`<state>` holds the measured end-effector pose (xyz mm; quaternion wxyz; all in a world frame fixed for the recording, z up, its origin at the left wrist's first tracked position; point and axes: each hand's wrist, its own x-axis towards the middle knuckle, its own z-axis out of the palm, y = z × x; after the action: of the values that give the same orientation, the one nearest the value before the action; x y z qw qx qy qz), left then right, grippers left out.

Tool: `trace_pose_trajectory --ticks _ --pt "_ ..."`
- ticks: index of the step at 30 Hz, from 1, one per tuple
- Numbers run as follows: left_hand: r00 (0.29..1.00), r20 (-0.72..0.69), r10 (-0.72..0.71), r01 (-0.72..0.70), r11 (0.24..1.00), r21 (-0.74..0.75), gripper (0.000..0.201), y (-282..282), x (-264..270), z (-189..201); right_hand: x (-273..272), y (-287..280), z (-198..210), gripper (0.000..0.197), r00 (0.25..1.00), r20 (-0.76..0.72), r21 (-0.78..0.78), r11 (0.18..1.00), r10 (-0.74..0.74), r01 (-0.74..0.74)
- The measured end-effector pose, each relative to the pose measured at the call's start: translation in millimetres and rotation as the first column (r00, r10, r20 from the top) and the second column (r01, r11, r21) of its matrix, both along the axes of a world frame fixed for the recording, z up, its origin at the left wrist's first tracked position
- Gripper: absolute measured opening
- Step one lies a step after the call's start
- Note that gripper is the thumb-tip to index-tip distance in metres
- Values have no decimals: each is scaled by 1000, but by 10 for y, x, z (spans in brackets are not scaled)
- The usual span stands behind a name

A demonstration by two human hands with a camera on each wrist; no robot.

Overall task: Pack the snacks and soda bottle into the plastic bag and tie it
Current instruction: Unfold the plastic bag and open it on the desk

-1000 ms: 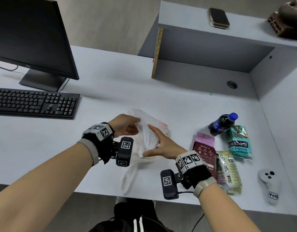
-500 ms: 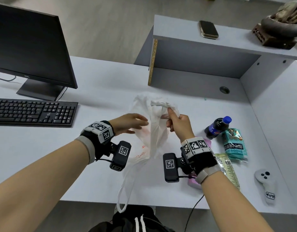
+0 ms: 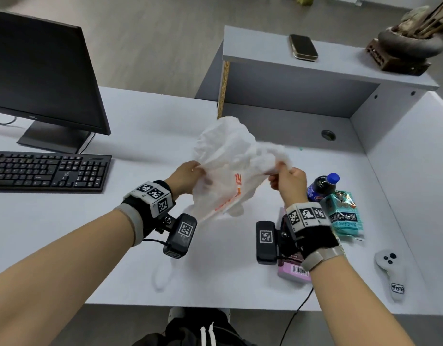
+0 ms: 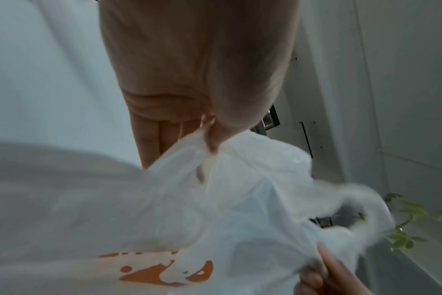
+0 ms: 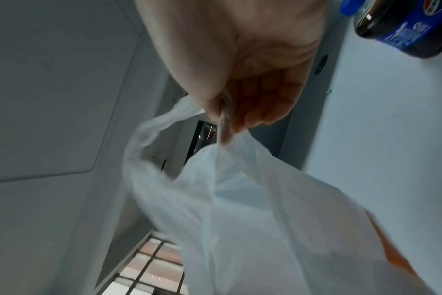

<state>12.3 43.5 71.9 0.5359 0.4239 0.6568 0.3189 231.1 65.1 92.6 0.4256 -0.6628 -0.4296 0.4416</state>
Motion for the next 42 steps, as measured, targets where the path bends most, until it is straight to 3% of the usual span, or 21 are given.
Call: trace_pose_trajectory --ticks 4,7,10,12,14,16,18,20,22,23,26,29,32,35,37,38,42 --pt "991 -68 118 -113 991 75 16 17 -131 -1 278 51 25 39 988 96 26 993 -118 116" --pt "995 -24 94 -91 990 105 12 -20 -107 42 421 41 13 34 971 207 -16 991 -124 130" --pt "996 -51 67 -60 989 136 15 -25 -65 61 447 16 0 14 959 271 -44 994 -80 95" --pt "1000 -30 11 -7 992 126 19 -18 -27 71 413 -22 -31 59 936 352 -1 1000 -21 23" --pt "992 -90 -91 101 989 107 21 -10 25 97 317 -95 12 86 850 526 139 984 24 -113" --pt "959 -201 -200 220 972 81 21 0 74 125 202 -161 66 96 725 684 221 927 75 -304" --pt "934 -233 -272 291 955 52 20 -2 118 154 92 -179 105 94 554 811 123 872 186 -473" --pt "916 -247 -317 340 939 55 19 -9 155 195 23 -157 75 87 369 859 -94 818 354 -568" --pt "910 -248 -333 363 927 89 17 -11 173 243 -6 -124 -2 70 256 838 -285 787 481 -547" --pt "913 -244 -328 362 925 112 16 -16 178 274 -7 -105 -46 55 240 831 -323 788 501 -525" --pt "954 -144 -263 280 954 111 13 -26 134 317 11 -62 -102 7 321 836 -263 839 444 -477" --pt "965 -146 -219 229 972 53 12 -65 55 283 74 -38 -110 27 570 702 -224 891 428 -395" --pt "863 -302 -405 390 914 -113 63 -103 16 154 114 -28 -141 20 671 627 -211 915 396 -343" --pt "687 -432 -585 483 811 -330 89 -162 71 -15 120 3 -211 14 743 562 -177 930 364 -321" --pt "581 -515 -630 438 776 -454 85 -191 73 -149 150 35 -252 15 802 493 -166 941 337 -293" --pt "573 -537 -619 392 783 -484 75 -205 66 -196 181 49 -265 16 828 459 -165 947 322 -277" --pt "710 -556 -432 202 881 -427 35 -243 -95 -374 415 88 -352 45 879 380 -195 954 289 -229"
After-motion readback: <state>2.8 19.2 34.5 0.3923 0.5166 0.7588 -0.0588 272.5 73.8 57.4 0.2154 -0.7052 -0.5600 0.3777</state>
